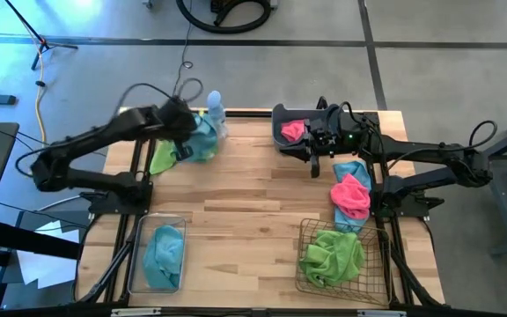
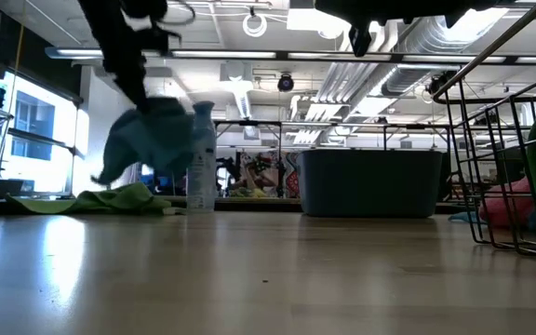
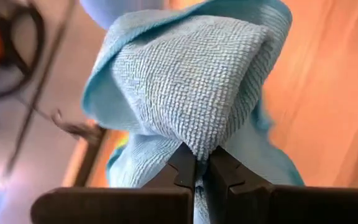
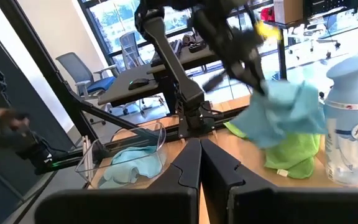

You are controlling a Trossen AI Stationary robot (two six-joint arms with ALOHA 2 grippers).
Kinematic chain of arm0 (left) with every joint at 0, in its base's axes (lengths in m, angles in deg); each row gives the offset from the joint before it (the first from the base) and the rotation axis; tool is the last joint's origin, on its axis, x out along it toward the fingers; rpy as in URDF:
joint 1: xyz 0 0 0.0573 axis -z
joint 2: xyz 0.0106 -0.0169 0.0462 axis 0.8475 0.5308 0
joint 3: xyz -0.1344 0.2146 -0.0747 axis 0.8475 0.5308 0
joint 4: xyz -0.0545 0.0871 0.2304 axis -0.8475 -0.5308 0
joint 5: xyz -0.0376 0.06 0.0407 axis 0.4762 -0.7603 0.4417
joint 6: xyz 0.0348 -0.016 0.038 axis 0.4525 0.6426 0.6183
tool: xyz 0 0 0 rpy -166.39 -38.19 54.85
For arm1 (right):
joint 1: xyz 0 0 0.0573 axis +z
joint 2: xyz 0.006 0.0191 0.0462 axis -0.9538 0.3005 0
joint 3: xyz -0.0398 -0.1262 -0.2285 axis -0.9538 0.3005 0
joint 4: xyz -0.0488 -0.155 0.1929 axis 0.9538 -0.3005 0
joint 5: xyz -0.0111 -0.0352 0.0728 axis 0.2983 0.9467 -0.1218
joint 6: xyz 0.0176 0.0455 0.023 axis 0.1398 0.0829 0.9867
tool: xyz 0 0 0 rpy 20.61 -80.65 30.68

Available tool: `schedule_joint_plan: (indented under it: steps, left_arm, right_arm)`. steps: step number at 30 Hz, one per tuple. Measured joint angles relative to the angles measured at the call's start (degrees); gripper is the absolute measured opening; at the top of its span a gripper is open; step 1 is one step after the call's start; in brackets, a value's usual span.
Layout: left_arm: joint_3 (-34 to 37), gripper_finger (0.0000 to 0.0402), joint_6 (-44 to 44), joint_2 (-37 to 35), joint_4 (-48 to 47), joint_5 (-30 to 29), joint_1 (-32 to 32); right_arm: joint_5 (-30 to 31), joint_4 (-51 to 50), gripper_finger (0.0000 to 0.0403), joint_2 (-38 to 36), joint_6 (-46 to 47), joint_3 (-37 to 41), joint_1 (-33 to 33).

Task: Sort microfiber towel by color & place in baskets
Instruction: Put the top left blue microfiber towel into the transparent bin

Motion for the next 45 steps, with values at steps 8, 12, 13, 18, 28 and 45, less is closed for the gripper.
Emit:
schedule_joint_plan:
  steps: [8,12,13,18,28,45]
  left_arm:
    - [-11.54,0.0,2.73,-5.67,-1.74,0.04,0.0]
    - [-15.54,0.0,2.76,-6.67,-1.66,0.06,0.0]
    - [-16.23,0.0,2.75,-6.79,-1.7,0.01,0.0]
    - [-17.74,0.0,1.58,-7.27,-1.72,1.88,0.3]
    - [-17.74,0.0,-10.86,-9.19,-4.4,7.69,14.59]
    - [-17.74,0.0,-38.65,-5.0,-1.78,-5.11,51.31]
  right_arm:
    - [0.0,0.0,0.0,0.02,-0.02,0.0,0.0]
    - [0.0,0.0,0.0,0.02,-0.02,0.0,0.0]
    - [0.0,0.0,0.0,0.0,-0.02,0.0,0.0]
    - [0.0,0.0,0.0,0.02,-0.02,0.0,0.0]
    - [0.0,0.0,0.0,0.0,2.63,0.0,0.0]
    - [0.62,-0.04,0.0,0.02,3.48,0.0,0.0]
